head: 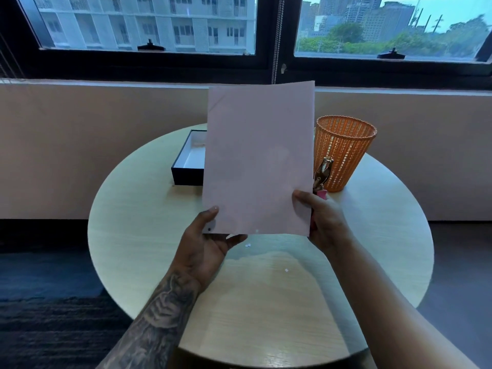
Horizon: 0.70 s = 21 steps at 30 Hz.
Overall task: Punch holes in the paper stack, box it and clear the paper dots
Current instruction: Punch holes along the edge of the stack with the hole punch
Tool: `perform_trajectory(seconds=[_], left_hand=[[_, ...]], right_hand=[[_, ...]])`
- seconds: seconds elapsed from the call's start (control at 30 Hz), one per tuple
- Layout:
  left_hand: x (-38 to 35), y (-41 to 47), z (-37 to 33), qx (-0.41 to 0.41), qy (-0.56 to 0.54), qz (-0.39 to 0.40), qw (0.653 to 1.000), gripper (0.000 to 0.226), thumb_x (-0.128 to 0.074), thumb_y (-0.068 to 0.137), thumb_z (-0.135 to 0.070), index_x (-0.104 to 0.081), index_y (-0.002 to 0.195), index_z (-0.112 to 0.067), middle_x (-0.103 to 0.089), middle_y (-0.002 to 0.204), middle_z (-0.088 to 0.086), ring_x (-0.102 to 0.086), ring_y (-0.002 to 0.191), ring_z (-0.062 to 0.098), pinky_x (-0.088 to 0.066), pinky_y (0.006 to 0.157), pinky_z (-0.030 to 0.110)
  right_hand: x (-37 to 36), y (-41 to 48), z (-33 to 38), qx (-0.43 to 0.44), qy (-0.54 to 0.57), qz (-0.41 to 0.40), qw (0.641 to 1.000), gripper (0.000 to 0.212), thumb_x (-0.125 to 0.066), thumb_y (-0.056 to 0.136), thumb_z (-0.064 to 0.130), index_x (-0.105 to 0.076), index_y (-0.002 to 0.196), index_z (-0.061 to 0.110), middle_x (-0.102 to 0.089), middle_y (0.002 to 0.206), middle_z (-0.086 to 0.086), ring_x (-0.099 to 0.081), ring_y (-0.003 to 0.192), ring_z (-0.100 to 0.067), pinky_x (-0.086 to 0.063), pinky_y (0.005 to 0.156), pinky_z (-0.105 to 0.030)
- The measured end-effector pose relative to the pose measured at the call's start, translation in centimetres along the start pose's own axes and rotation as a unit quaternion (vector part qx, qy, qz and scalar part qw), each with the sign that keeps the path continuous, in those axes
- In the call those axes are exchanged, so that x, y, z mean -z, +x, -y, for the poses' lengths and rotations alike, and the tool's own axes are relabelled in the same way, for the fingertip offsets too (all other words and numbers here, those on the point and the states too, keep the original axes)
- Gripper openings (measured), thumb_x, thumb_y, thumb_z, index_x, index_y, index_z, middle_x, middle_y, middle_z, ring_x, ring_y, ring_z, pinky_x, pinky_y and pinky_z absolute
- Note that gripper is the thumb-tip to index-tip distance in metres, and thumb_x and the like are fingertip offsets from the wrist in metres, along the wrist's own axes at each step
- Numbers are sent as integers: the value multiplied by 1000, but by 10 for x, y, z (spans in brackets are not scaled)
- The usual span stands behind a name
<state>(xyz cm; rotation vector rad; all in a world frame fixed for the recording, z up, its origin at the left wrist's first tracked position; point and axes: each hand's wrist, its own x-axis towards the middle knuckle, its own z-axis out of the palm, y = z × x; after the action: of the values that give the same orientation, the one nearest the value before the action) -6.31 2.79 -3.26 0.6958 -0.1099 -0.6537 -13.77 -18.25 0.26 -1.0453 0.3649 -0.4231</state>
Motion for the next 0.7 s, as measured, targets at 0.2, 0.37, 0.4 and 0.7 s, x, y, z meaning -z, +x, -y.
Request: perform_trajectory(seconds=[0.2, 0.37, 0.4, 0.7], left_hand=[[-26, -8, 24, -11, -104, 36, 994, 47, -76, 73, -34, -71, 116, -16, -73, 117, 12, -72, 102, 32, -60, 82, 46], [-37, -5, 46, -64, 89, -43, 993, 32, -91, 60, -30, -76, 82, -12, -64, 89, 17, -69, 81, 27, -58, 85, 53], [-39, -5, 49, -76, 155, -76, 982, 30, -90, 63, -31, -75, 78, -9, -60, 85, 17, -68, 74, 24, -57, 88, 57], [-51, -19, 49, -27, 372, -89, 923, 31, -69, 89, -49, -80, 81, -21, -78, 85, 2, -67, 74, 16, -55, 85, 37]], right_hand=[[-7, 4, -5, 18, 31, -14, 999, 21, -62, 93, 2, -70, 111, 7, -77, 103, -14, -74, 90, -30, -59, 89, -50], [-12, 0, -7, 21, 32, -10, 999, 23, -63, 92, 4, -68, 114, 10, -75, 107, -15, -71, 96, -34, -56, 94, -56], [-13, -1, -7, 20, 24, -1, 1000, 24, -63, 93, 4, -67, 116, 8, -75, 108, -16, -72, 97, -35, -56, 93, -56], [-17, -8, 6, 31, -69, 72, 995, 34, -67, 91, 6, -63, 125, 5, -76, 106, -13, -73, 95, -31, -62, 80, -43]])
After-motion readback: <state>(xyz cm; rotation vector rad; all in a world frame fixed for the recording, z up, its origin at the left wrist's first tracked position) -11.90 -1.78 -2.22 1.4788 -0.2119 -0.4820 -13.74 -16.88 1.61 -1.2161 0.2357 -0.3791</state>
